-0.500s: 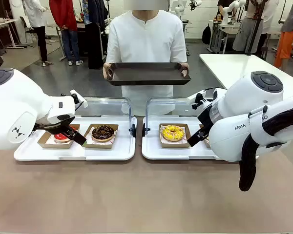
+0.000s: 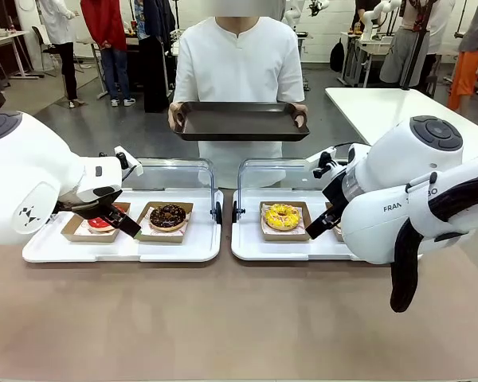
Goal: Provide the desired donut to the person.
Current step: Pick up and lift the Paper togo box containing the Donut pointed at by the person.
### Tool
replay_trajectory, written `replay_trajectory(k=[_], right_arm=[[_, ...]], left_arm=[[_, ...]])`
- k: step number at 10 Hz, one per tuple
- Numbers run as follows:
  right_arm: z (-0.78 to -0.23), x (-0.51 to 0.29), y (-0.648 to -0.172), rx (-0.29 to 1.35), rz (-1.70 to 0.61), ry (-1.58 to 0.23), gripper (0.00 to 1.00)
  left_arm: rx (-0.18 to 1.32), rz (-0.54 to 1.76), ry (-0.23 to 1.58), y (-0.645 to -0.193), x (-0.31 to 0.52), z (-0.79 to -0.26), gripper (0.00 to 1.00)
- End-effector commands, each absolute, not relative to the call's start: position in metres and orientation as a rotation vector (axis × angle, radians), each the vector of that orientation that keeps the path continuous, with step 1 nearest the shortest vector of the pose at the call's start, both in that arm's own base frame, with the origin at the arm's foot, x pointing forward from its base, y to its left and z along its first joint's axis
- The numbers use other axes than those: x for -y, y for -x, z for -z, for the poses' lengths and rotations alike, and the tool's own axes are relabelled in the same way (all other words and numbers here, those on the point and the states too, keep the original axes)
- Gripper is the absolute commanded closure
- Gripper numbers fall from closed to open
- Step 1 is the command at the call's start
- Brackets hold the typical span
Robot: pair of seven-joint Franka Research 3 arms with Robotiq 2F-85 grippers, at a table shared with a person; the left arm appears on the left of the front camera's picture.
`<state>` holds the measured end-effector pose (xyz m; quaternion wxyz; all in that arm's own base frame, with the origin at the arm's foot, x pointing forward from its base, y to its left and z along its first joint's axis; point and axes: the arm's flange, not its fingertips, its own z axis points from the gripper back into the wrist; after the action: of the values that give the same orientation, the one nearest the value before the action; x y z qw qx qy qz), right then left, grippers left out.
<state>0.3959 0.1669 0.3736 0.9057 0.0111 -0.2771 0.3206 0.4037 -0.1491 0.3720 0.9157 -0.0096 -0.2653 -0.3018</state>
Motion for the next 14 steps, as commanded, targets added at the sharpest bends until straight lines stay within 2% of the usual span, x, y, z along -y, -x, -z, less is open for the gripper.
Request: replay_trajectory(k=[1,10,11,14], right_arm=[[-0.374,-0.167,-0.396,0.572,-0.662,-0.023,0.00],[-0.374,-0.167,-0.396,0.572,-0.662,-0.023,0.00],[-0.393,-0.158,-0.391,0.565,-0.597,0.011,0.00],[-0.485,-0.130,-0.335,0.553,-0.600,-0.001,0.00]], left_arm=[[0.546,0.621,0.020,-0.404,0.149,-0.372,0.00],[0.546,0.621,0.020,-0.404,0.149,-0.372,0.00],[0.546,0.621,0.020,-0.404,0.149,-0.372,0.00],[0.578,0.695,0.096,-0.369,0.112,-0.458,0.00]])
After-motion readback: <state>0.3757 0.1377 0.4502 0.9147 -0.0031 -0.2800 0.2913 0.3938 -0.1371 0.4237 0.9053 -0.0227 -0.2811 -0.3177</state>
